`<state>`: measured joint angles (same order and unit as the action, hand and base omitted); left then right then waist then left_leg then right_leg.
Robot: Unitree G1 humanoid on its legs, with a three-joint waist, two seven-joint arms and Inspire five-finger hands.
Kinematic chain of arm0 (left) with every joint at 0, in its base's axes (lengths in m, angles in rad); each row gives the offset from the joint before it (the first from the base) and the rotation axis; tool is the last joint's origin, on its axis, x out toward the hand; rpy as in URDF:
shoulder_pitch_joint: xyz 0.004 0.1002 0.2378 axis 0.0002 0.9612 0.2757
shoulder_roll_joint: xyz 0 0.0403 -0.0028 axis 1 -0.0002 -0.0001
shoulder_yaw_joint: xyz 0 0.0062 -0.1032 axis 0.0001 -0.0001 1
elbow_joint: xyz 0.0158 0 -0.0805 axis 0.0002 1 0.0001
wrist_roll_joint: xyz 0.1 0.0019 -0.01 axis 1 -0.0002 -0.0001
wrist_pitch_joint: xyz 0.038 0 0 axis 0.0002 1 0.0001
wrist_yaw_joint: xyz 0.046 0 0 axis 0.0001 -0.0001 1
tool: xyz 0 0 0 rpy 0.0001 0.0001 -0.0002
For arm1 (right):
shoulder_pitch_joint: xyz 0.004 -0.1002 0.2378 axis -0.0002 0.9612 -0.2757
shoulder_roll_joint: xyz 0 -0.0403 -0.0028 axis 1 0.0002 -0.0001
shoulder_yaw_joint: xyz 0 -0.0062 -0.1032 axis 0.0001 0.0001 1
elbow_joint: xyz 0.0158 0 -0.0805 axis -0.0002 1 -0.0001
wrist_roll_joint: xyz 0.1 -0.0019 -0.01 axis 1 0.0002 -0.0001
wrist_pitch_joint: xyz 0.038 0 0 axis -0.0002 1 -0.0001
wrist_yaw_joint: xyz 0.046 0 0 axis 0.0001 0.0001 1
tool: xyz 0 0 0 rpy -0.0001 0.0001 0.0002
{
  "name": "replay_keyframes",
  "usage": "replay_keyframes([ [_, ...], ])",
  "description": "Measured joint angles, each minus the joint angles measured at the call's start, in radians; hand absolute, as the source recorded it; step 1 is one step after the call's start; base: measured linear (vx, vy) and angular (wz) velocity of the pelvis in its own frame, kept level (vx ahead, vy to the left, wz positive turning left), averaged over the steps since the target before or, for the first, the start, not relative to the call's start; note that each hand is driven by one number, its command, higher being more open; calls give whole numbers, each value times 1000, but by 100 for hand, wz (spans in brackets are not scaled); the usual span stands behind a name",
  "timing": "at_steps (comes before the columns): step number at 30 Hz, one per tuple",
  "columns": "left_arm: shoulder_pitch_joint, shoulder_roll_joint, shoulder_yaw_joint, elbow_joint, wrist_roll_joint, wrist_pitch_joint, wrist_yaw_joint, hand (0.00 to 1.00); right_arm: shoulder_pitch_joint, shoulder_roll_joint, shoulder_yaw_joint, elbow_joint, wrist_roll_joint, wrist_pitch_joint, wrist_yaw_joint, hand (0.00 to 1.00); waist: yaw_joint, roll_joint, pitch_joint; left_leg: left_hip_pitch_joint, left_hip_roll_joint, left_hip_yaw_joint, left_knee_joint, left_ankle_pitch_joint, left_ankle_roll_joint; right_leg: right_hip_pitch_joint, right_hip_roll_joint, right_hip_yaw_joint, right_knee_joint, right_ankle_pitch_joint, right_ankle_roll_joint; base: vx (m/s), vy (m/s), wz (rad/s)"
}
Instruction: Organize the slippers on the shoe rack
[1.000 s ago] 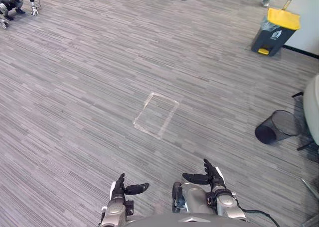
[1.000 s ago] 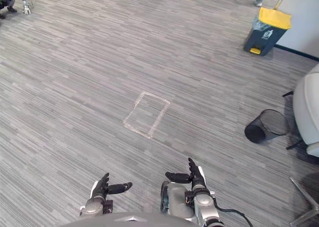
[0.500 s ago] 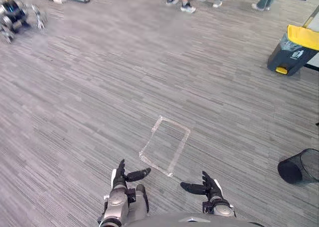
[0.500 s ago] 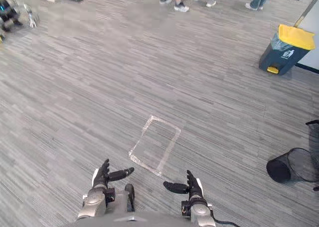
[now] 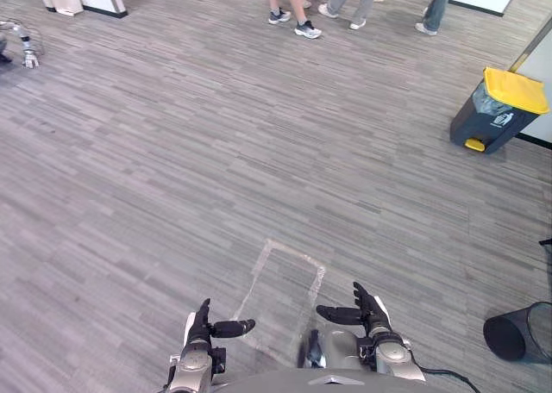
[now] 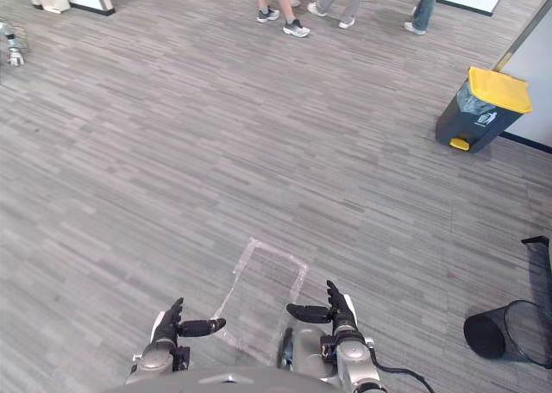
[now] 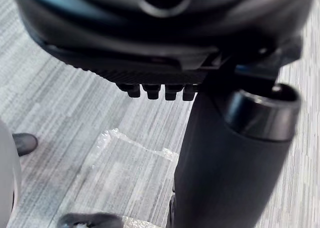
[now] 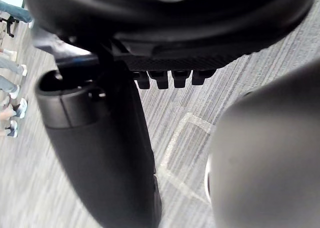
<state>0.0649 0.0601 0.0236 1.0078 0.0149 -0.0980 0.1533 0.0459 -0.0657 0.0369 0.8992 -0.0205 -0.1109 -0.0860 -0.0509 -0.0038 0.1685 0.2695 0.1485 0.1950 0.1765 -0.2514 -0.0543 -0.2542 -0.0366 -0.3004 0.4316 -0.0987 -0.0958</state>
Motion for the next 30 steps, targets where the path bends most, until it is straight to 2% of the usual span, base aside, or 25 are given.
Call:
replay_keyframes([
  [2, -14, -29, -1, -1, 3, -3, -2, 100, -14, 6, -16, 4, -1, 1, -2, 100, -10, 14, 11, 15, -27, -19, -64, 49, 1, 16, 16, 6, -9, -9, -11, 352, -112, -29],
  [3, -15, -49, 0, -2, 25, -2, -13, 100, 3, 11, -37, 7, -18, 14, 0, 100, -14, 3, 7, 41, -29, 6, -27, 102, -18, 61, 17, -9, -9, -37, -10, 323, -134, -6],
  [4, -14, -58, 1, -6, 30, -2, -14, 100, 14, 13, -38, -1, -18, 14, -1, 100, -14, -1, 4, 36, -28, 2, 13, 108, -31, 81, 16, -16, -20, -48, -9, 326, -154, -13],
  [5, -13, -71, 13, -15, 37, -2, -15, 100, 35, 20, -37, -18, -18, 15, -1, 100, -13, -5, 4, 3, -19, -12, 150, 107, -49, 142, 21, -20, -71, -71, 0, 291, -152, -20],
  [6, -14, -83, 33, -26, 37, -2, -16, 100, 50, 18, -36, -38, -18, 15, 0, 100, -14, 2, 4, -65, 4, -27, 329, 127, -87, 184, 37, -8, -111, -71, 1, 282, -68, -32],
  [7, -5, -94, 43, -43, 37, -2, -15, 100, 60, 16, -35, -58, -18, 17, 0, 100, -12, 4, 4, -137, 29, -52, 498, 163, -146, 215, 49, 15, -147, -70, -4, 266, -28, -56],
  [8, 5, -103, 52, -68, 37, -4, -12, 100, 70, 10, -36, -75, -17, 19, -1, 100, -5, 21, -1, -227, 62, -68, 682, 122, -155, 247, 79, 47, -176, -74, -17, 196, 29, -62],
  [9, 9, -104, 59, -80, 36, -5, -13, 100, 70, 11, -36, -77, -17, 20, -2, 100, -2, 25, -3, -257, 75, -68, 737, 95, -142, 260, 90, 63, -181, -80, -27, 273, 66, -105],
  [10, 11, -105, 83, -98, 35, -5, -13, 100, 69, 19, -36, -78, -17, 21, -3, 100, 10, 23, -3, -311, 87, -63, 777, 28, -94, 293, 105, 121, -191, -84, -30, 330, 102, -117],
  [11, 11, -104, 91, -107, 34, -6, -10, 100, 69, 27, -37, -78, -16, 21, -4, 100, 23, 18, -2, -336, 82, -64, 742, -2, -65, 311, 107, 158, -199, -82, -23, 330, 113, -132],
  [12, 11, -103, 104, -112, 34, -8, -9, 100, 71, 32, -37, -78, -16, 21, -4, 100, 29, 10, -5, -351, 73, -74, 698, -23, -48, 321, 105, 191, -201, -85, -18, 259, 127, -140],
  [13, 10, -104, 116, -123, 33, -13, -6, 100, 74, 43, -37, -78, -16, 22, -6, 100, 44, 1, -7, -391, 41, -132, 578, -55, -28, 340, 99, 255, -208, -88, -11, 214, 126, -129],
  [14, 7, -104, 119, -124, 32, -14, -5, 100, 75, 47, -37, -79, -16, 23, -7, 100, 46, -3, -6, -406, 18, -183, 511, -65, -30, 347, 91, 284, -207, -92, -3, 264, 191, -144],
  [16, 4, -103, 113, -121, 19, -25, -3, 100, 78, 56, -38, -77, -16, 23, -10, 100, 46, -11, -13, -437, -58, -366, 307, -51, -44, 349, 66, 374, -202, -114, 38, 304, 278, -131],
  [17, 6, -111, 97, -101, 15, -27, 1, 100, 80, 39, -39, -77, -16, 23, -11, 100, 42, 16, -27, -429, -64, -430, 190, 42, -37, 354, 74, 422, -196, -135, 73, 303, 314, -108],
  [18, 6, -117, 93, -93, 14, -25, 1, 100, 81, 30, -39, -76, -16, 23, -11, 100, 42, 35, -33, -428, -61, -435, 182, 109, -52, 355, 80, 436, -189, -145, 87, 348, 372, -103],
  [20, 1, -87, 79, -79, 14, -24, 2, 100, 91, 63, -46, -58, -16, 27, -11, 100, 44, -23, -54, -382, -94, -332, 181, 64, -27, 340, 18, 480, -136, -177, 133, 350, 365, -95],
  [22, 2, -66, 73, -66, 14, -24, 6, 100, 94, 84, -43, -53, -16, 27, -7, 100, 44, -47, -68, -354, -108, -258, 165, 43, -2, 322, -13, 518, -117, -179, 144, 298, 312, -100],
  [23, 0, -58, 68, -55, 14, -22, 8, 100, 82, 86, -41, -42, -16, 26, -7, 100, 44, -49, -68, -330, -110, -219, 148, 38, 7, 308, -24, 518, -99, -171, 162, 223, 245, -113],
  [25, -2, -52, 65, -43, 14, -22, 12, 100, 56, 85, -35, -11, -16, 26, -6, 100, 45, -42, -62, -278, -104, -157, 108, 38, 11, 287, -37, 478, -57, -153, 192, 136, 169, -105],
  [26, 2, -44, 54, -39, 14, -22, 13, 100, 31, 84, -32, 20, -17, 25, -6, 100, 46, -26, -52, -218, -93, -97, 66, 41, 16, 267, -58, 382, -8, -140, 217, 112, 144, -95],
  [27, 4, -41, 47, -39, 14, -22, 13, 100, 26, 84, -28, 26, -17, 24, -6, 100, 46, -23, -49, -204, -91, -84, 56, 42, 23, 260, -65, 345, 4, -139, 217, 148, 163, -131],
  [28, 8, -22, 26, -27, 14, -23, 14, 100, 7, 82, -5, 51, -17, 21, -5, 100, 45, -12, -48, -158, -79, -31, 16, 42, 25, 238, -87, 172, 15, -163, 187, 113, 88, -83],
  [29, 6, -18, 25, -20, 14, -23, 14, 100, 4, 82, 2, 54, -17, 21, -5, 100, 45, -8, -47, -151, -74, -20, 6, 42, 26, 231, -87, 133, 11, -167, 178, 127, 26, -105],
  [30, -4, -10, 25, -7, 14, -22, 16, 100, -6, 82, 22, 58, -18, 20, -4, 100, 45, 1, -42, -142, -54, 12, -14, 42, 26, 198, -73, 41, -4, -173, 160, 101, -72, -90],
])
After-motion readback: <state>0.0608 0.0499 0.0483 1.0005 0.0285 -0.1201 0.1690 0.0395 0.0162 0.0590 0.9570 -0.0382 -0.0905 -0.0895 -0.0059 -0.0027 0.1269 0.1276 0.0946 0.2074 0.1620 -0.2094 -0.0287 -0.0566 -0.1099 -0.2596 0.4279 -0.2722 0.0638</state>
